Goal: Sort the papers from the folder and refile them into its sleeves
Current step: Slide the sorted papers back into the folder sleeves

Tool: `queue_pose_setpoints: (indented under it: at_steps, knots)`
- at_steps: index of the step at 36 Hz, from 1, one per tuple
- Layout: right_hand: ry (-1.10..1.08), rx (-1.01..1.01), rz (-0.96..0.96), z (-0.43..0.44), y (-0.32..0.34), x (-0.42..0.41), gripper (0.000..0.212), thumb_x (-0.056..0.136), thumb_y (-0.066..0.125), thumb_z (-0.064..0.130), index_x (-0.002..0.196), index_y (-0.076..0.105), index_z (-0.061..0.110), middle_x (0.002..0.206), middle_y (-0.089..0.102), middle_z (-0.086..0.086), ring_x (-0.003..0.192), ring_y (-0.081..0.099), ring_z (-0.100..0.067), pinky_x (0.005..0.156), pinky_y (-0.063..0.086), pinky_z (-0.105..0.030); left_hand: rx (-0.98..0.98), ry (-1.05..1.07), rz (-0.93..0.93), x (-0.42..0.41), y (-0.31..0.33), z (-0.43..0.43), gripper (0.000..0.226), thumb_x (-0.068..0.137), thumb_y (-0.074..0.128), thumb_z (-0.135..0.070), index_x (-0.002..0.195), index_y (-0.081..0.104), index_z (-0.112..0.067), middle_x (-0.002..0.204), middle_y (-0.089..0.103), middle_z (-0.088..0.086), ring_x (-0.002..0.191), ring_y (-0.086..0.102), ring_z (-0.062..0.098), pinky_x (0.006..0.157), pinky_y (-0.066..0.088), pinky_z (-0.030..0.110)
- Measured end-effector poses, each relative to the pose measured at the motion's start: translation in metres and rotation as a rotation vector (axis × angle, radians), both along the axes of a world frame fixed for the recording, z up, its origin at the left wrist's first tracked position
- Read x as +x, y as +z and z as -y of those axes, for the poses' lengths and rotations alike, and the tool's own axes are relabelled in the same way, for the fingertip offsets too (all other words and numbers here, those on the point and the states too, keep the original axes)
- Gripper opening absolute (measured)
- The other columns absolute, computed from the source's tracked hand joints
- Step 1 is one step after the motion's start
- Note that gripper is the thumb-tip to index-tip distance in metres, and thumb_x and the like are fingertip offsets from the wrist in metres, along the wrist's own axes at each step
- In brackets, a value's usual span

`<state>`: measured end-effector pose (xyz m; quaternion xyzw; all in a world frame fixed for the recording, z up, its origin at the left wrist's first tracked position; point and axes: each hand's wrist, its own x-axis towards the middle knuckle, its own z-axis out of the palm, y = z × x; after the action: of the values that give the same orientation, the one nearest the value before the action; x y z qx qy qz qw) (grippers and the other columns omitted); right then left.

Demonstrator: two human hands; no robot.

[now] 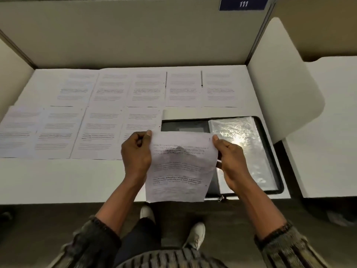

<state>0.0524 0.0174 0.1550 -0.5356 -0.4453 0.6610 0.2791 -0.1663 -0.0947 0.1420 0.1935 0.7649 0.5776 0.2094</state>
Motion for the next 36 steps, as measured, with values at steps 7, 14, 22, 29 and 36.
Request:
queue_pose_setpoints:
  at_steps: [7,14,22,29,36]
  knots:
    - [0.089,-0.014,-0.056,-0.018,-0.007,0.010,0.041,0.091,0.070,0.052,0.113,0.076,0.018,0.106,0.081,0.000,0.096,0.078,-0.023,0.080,0.063,-0.045,0.019,0.027,-0.048,0.019,0.003,-0.021,0.020,0.105,0.067,-0.036,0.096,0.076,-0.021,0.089,0.076,-0.009,0.085,0.072,0.015,0.076,0.060,0.040]
    - [0.264,-0.088,-0.049,-0.033,-0.033,0.014,0.044,0.082,0.088,0.018,0.123,0.074,0.012,0.114,0.079,-0.005,0.104,0.077,-0.029,0.090,0.062,-0.050,-0.072,-0.022,0.031,0.003,-0.009,-0.058,0.027,0.101,0.069,-0.047,0.096,0.076,-0.022,0.088,0.078,-0.010,0.084,0.075,0.011,0.082,0.065,0.044]
    - [0.066,-0.093,-0.007,-0.079,-0.039,0.018,0.037,0.085,0.085,0.014,0.120,0.074,0.008,0.109,0.080,-0.008,0.097,0.078,-0.030,0.086,0.063,-0.047,-0.325,-0.339,0.318,-0.008,-0.028,-0.096,0.069,0.078,0.070,-0.084,0.078,0.049,-0.018,0.071,0.050,0.003,0.067,0.048,0.016,0.067,0.038,0.035]
    - [-0.002,-0.173,0.025,-0.142,-0.046,0.028,0.033,0.087,0.084,0.016,0.117,0.075,0.006,0.111,0.079,-0.011,0.102,0.077,-0.033,0.079,0.061,-0.039,-0.209,-0.515,0.357,0.008,-0.047,-0.103,0.014,0.086,0.088,-0.015,0.093,0.077,-0.019,0.092,0.082,0.000,0.085,0.080,0.018,0.079,0.066,0.036]
    - [0.123,-0.060,0.136,-0.223,-0.036,0.034,0.038,0.078,0.089,0.011,0.111,0.074,0.003,0.107,0.079,-0.015,0.097,0.077,-0.032,0.078,0.060,-0.037,-0.217,-0.478,0.219,0.021,-0.059,-0.127,0.029,0.091,0.084,-0.020,0.118,0.075,-0.013,0.101,0.082,-0.006,0.086,0.080,0.011,0.069,0.062,0.021]
